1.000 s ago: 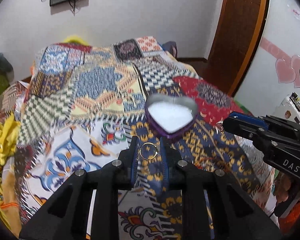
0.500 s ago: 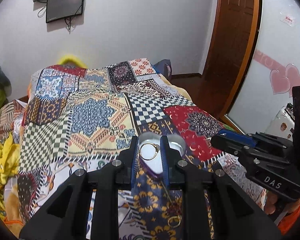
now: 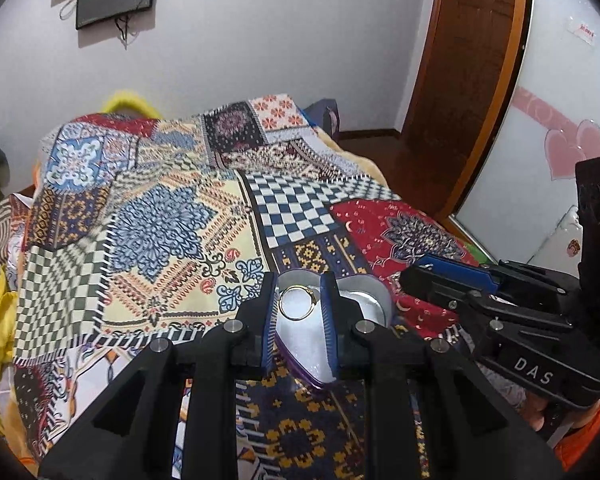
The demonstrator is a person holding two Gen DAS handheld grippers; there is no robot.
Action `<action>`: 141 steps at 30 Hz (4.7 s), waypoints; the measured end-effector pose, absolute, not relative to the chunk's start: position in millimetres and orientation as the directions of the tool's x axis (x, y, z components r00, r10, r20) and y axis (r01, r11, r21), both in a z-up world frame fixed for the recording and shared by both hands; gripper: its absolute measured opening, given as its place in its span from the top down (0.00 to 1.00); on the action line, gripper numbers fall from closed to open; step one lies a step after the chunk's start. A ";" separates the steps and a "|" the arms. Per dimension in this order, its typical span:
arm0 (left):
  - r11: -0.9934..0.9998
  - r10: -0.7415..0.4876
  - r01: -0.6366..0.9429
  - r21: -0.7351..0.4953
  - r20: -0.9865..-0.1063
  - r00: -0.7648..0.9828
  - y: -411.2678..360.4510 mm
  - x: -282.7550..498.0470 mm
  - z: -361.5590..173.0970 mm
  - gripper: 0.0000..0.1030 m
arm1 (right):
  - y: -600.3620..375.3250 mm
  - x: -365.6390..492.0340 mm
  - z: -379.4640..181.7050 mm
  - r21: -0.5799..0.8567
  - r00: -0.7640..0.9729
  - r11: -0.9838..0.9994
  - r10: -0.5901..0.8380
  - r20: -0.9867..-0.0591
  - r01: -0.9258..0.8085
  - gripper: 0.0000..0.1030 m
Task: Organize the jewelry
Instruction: 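Lower both rings into the heart tin and open both tools, then move both open tools back to the jewelry pile on the quilt, then grasp the red beaded bracelet with the right tool while the left grasps a gold ring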
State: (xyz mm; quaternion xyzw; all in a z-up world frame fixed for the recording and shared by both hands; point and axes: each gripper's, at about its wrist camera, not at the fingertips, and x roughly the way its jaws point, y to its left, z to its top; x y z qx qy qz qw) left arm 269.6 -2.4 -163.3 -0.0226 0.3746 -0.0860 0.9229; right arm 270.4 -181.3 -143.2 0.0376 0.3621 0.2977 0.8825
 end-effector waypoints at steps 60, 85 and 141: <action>0.989 -0.148 0.120 -0.091 -0.735 0.662 6.3 167.8 -142.4 0.61 | -195.1 197.2 -110.8 0.121 0.596 0.855 0.446 -0.668 -0.505 0.70; 0.971 -0.233 0.159 -0.176 -0.831 0.505 -20.8 156.9 -220.3 0.61 | -190.1 183.0 -197.0 0.120 0.471 0.858 0.386 -0.794 -0.500 0.70; 0.987 -0.163 0.109 -0.121 -0.711 0.684 -9.3 153.3 -163.7 0.77 | -193.9 194.7 -129.3 0.163 0.659 0.876 0.454 -0.599 -0.454 0.93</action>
